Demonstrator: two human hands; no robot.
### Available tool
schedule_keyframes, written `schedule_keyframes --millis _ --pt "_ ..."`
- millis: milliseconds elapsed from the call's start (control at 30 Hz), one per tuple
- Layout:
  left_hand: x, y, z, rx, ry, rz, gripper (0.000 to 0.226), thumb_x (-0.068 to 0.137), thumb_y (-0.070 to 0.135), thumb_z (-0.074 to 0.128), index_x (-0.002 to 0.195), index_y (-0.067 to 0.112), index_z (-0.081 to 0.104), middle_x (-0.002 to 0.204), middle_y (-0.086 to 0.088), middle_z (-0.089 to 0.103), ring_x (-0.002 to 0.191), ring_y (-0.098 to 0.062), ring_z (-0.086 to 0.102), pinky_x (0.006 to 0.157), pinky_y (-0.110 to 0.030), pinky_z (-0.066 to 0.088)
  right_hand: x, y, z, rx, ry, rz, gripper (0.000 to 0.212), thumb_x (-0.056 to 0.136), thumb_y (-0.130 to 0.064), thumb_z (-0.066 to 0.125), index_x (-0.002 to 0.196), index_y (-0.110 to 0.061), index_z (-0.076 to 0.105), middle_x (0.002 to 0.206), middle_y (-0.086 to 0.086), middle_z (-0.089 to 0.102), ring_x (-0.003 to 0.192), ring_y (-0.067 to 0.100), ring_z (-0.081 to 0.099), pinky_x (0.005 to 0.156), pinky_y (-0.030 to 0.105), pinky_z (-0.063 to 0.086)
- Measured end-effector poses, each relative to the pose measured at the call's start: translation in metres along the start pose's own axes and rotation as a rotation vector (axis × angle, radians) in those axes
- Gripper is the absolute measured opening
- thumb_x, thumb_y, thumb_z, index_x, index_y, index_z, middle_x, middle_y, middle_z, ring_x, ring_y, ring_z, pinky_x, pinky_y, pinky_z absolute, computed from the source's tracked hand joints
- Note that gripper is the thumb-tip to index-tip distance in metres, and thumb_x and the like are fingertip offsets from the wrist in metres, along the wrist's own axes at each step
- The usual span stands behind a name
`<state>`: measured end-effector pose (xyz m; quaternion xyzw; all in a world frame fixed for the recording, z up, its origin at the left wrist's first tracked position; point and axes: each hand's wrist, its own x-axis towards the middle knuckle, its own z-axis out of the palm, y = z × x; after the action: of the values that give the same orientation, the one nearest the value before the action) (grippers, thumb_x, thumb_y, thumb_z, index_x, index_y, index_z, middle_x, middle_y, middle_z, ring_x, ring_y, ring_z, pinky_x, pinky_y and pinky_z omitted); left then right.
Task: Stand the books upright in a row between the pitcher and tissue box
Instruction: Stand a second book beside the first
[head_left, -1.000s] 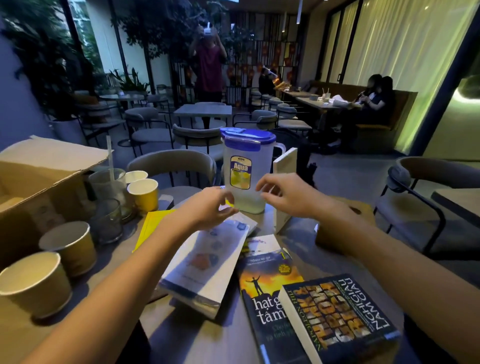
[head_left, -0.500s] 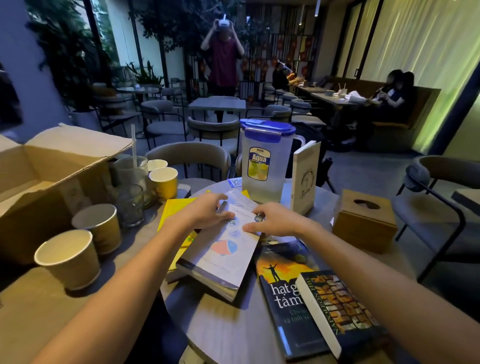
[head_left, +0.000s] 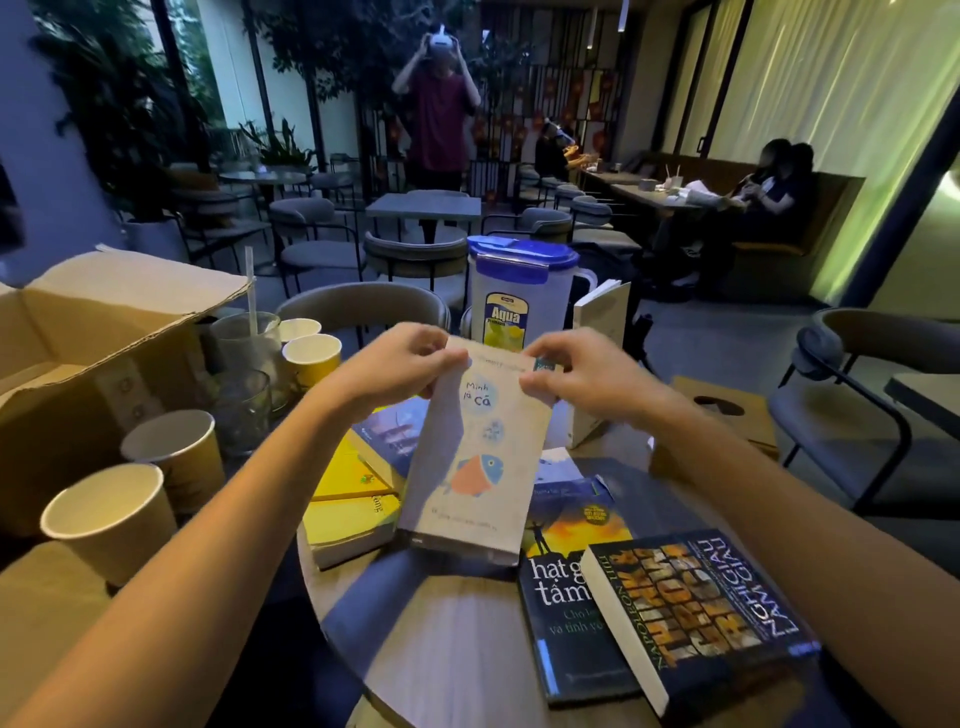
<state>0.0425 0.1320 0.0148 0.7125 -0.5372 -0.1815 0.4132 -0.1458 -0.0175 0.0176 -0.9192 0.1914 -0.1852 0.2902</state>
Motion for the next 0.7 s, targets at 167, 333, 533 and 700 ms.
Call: schedule_keyframes --millis 167,333,533,700 --pt "0.014 0.056 -0.004 -0.021 0.114 0.137 0.030 0.100 0.029 0.057 0.086 0.004 0.064 0.076 -0.007 0.066 0.065 -0.013 0.060 0.062 -0.031 0.052 -0.001 -0.008 -0.056 -0.049 0.184 -0.066 0.024 0.093 -0.027 0.070 0.115 -0.016 0.070 0.104 -0.004 0.069 0.095 0.008 0.064 0.074 0.022 0.052" --pt "0.028 0.089 0.026 -0.007 0.290 0.258 0.029 0.099 0.032 0.059 0.092 0.004 0.062 0.085 -0.009 0.071 0.066 -0.013 0.066 0.058 -0.025 0.057 0.000 -0.005 -0.102 -0.159 0.288 -0.108 0.020 0.095 -0.013 0.065 0.114 -0.016 0.072 0.103 -0.005 0.066 0.087 0.004 0.061 0.075 0.019 0.048" --pt "0.046 0.088 0.084 0.036 0.308 0.317 0.019 0.091 0.029 0.071 0.096 0.013 0.061 0.085 -0.003 0.068 0.073 -0.017 0.070 0.068 -0.042 0.062 0.003 0.030 -0.119 -0.265 0.305 -0.030 0.020 0.093 -0.004 0.064 0.107 -0.014 0.076 0.104 -0.001 0.068 0.091 0.018 0.064 0.078 0.031 0.054" --pt "0.063 0.071 0.122 0.128 0.375 0.313 0.024 0.087 0.027 0.075 0.093 0.009 0.060 0.087 -0.004 0.067 0.078 -0.020 0.063 0.069 -0.041 0.056 0.006 0.067 -0.097 -0.237 0.363 0.030 0.025 0.091 0.002 0.064 0.111 -0.008 0.075 0.116 0.009 0.071 0.105 0.025 0.065 0.094 0.042 0.054"
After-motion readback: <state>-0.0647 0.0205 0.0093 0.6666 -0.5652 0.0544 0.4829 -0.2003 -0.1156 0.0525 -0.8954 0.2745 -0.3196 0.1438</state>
